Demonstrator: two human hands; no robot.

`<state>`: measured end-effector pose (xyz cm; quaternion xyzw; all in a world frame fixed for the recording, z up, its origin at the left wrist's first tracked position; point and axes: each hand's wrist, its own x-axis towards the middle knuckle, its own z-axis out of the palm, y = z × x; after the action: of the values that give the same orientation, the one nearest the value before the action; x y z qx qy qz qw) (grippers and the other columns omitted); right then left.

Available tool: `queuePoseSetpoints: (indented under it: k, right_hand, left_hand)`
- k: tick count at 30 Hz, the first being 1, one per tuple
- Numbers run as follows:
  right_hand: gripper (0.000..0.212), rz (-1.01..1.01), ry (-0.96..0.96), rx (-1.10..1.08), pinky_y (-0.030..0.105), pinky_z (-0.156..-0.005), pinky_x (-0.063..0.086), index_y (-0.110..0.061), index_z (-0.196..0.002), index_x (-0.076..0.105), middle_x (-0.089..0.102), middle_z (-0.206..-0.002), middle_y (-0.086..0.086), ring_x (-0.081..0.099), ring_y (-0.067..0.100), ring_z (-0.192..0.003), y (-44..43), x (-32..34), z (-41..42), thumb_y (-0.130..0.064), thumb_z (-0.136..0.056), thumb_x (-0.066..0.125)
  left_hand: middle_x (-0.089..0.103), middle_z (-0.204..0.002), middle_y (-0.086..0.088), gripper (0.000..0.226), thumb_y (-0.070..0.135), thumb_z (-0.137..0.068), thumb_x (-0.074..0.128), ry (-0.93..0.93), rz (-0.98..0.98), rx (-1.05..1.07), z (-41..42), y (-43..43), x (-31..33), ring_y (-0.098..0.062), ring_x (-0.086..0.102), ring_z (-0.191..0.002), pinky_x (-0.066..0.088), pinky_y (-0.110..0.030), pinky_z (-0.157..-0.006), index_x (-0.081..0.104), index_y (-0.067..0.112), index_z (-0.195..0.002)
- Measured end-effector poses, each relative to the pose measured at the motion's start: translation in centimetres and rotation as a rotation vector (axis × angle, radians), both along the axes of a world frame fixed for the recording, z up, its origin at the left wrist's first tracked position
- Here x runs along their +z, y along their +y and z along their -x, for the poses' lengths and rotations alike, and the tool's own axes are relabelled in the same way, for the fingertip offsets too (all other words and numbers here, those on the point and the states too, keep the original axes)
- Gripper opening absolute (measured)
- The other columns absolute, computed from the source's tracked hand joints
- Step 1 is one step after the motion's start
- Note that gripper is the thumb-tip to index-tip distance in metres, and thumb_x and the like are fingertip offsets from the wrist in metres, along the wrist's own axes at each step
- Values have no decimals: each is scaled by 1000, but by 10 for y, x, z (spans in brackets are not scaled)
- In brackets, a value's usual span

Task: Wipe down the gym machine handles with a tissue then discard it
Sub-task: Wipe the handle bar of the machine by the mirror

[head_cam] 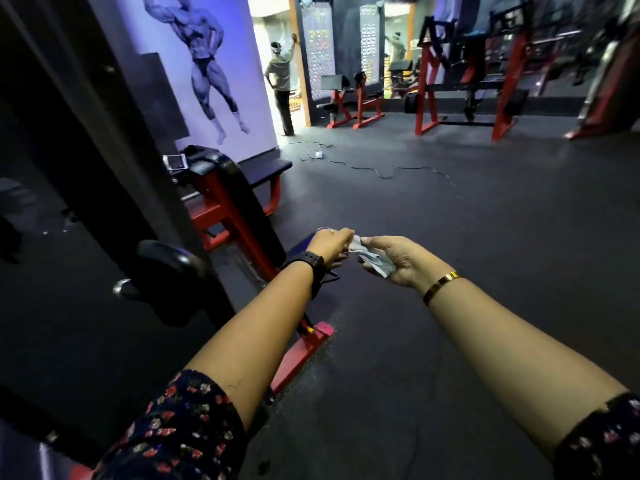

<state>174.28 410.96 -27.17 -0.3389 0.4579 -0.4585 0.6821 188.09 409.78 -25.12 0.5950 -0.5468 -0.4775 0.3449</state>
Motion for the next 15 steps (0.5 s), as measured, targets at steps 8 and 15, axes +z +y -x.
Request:
queuePoseSetpoints:
  k: [8,15]
  right_hand:
    - [11,-61,-25,-54,23,-50,56,-2,-89,60,70,-67,10,67,17,-57,-77,-8,113,-6,-95,52]
    - [17,-138,-119,-163,34,-53,58,-6,-85,54,65,-81,13,68,22,-64,-128,-7,202,-14,-99,48]
  left_hand:
    - [64,-91,-6,15,21,-95,59,147,-104,-48,110,-81,-14,-14,62,-65,52,-23,-55,60,8,-103]
    - [66,-97,-9,17,9,-95,53,411,-196,63,199,-140,-18,-20,64,-84,57,-27,-62,64,8,-107]
